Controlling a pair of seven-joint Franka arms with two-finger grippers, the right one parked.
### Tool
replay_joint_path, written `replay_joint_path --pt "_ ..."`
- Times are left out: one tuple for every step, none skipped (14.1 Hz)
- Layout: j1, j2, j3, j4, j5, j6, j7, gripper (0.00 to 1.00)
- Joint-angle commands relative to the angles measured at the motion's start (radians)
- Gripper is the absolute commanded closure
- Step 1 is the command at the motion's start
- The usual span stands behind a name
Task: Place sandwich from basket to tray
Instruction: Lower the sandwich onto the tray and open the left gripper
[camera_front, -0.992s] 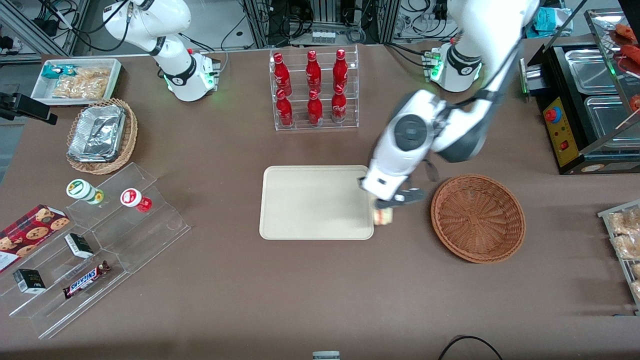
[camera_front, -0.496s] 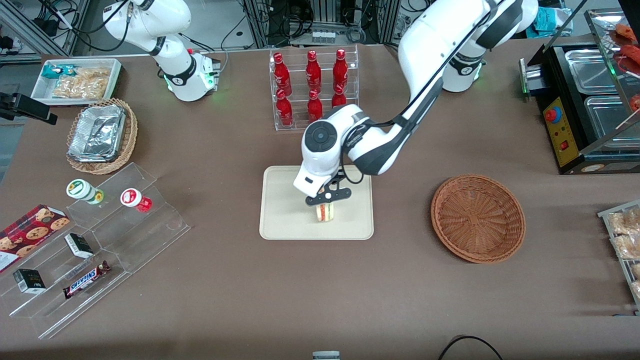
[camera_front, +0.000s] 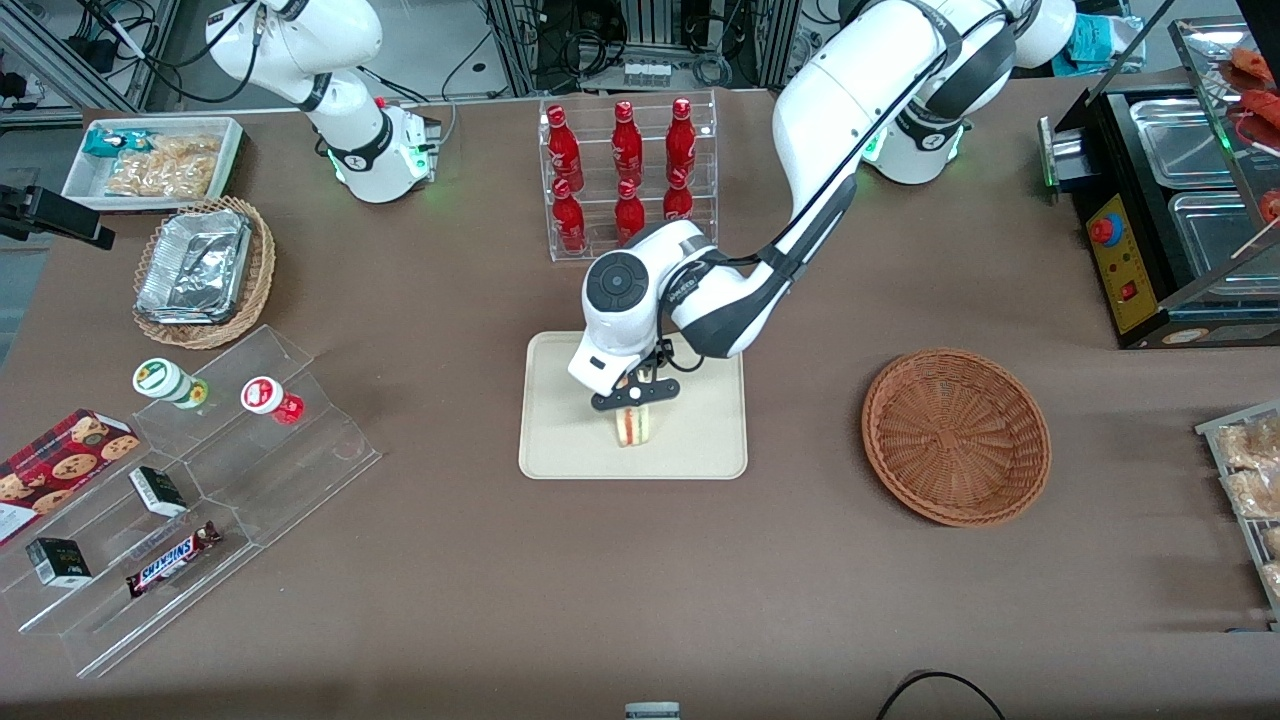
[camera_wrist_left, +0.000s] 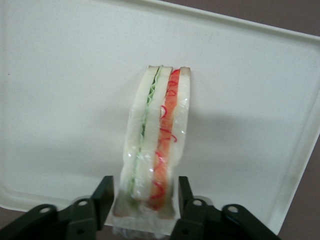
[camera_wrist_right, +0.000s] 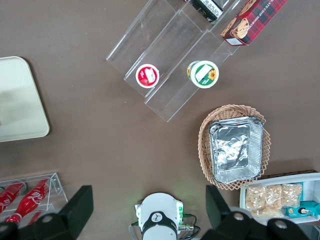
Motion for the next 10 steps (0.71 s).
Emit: replay_joint_path --pt "-0.017 0.005 0.014 0.042 0.05 -0.031 -0.022 0.0" --pt "-0.014 -0.003 0.014 0.045 0.058 -0.032 -0.02 0.0" --pt "-0.009 -0.023 0.016 0.051 0.059 -0.037 -0.02 0.0" --pt "-0.006 -0.043 0.028 0.056 0.059 -0.058 -0.019 0.0" --pt "-0.006 -0.076 0.052 0.062 0.058 -0.098 -0.016 0.0" --pt "-0.004 -0.11 0.065 0.057 0.059 -0.121 -0.016 0.0" --pt "-0.001 -0.159 0.071 0.043 0.059 -0.126 -0.017 0.0" --pt "0.0 -0.211 0.111 0.007 0.052 -0.127 -0.008 0.0" --pt "-0.001 -0.268 0.153 -0.042 0.043 -0.126 -0.006 0.0" --pt "0.0 -0.326 0.171 -0.102 0.041 -0.126 -0.005 0.0"
